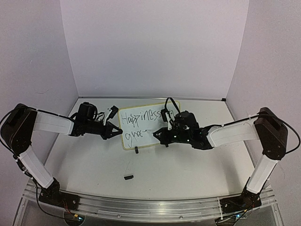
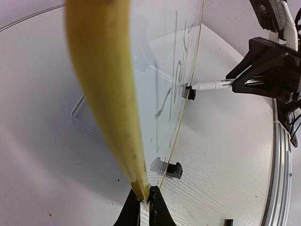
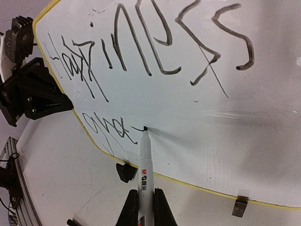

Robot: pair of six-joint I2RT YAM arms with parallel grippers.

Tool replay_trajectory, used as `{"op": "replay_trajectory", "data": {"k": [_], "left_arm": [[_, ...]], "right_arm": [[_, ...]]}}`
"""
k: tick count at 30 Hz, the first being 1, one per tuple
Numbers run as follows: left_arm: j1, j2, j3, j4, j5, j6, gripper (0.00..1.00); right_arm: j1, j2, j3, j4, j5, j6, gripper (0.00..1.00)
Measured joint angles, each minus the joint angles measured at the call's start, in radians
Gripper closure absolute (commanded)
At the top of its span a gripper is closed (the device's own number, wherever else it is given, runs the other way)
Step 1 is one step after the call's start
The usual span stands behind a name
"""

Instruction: Write a sentence on the whiteboard

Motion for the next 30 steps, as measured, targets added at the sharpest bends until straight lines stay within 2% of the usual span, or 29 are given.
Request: {"op": "replay_trajectory", "data": {"k": [30], "left_arm": [[0.000, 0.000, 0.000, -0.002, 0.000, 0.000, 1.00]], "right_arm": [[-0.013, 0.019, 0.049, 0.002, -0.050, -0.021, 1.00]]}}
